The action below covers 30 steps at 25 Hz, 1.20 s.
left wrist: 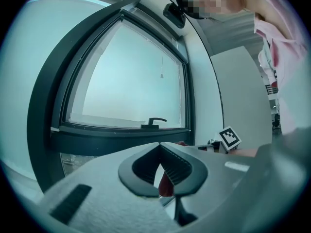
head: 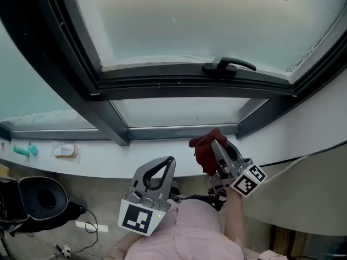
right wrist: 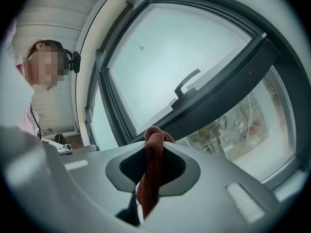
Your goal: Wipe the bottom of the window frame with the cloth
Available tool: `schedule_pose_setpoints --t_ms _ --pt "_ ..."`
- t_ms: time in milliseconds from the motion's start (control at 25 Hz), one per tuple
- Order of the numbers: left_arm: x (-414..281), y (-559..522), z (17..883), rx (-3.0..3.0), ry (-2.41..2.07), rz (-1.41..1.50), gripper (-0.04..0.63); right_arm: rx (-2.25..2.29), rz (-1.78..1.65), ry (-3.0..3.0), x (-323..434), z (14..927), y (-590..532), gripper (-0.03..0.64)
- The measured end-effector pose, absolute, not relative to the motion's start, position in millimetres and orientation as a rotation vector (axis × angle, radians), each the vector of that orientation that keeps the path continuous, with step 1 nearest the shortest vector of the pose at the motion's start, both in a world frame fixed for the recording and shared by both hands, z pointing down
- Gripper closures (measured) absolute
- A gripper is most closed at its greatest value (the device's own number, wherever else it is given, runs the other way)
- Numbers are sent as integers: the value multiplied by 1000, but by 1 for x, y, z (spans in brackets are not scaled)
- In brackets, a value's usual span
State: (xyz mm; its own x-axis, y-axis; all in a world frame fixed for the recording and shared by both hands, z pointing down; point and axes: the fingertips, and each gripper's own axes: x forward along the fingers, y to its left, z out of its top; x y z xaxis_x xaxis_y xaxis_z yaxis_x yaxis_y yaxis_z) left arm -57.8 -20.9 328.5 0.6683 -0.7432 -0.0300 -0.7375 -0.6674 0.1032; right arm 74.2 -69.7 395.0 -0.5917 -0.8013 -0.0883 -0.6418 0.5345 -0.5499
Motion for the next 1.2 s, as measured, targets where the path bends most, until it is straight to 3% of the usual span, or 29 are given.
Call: schedule_pose_setpoints --t_ms 680,1200 --pt "-147 -22 363 2679 -1307 40 595 -1385 -701 2505 30 415 -53 566" --pt "-113 -28 370 2733 -1214 132 595 -1544 -680 2448 80 424 -45 566"
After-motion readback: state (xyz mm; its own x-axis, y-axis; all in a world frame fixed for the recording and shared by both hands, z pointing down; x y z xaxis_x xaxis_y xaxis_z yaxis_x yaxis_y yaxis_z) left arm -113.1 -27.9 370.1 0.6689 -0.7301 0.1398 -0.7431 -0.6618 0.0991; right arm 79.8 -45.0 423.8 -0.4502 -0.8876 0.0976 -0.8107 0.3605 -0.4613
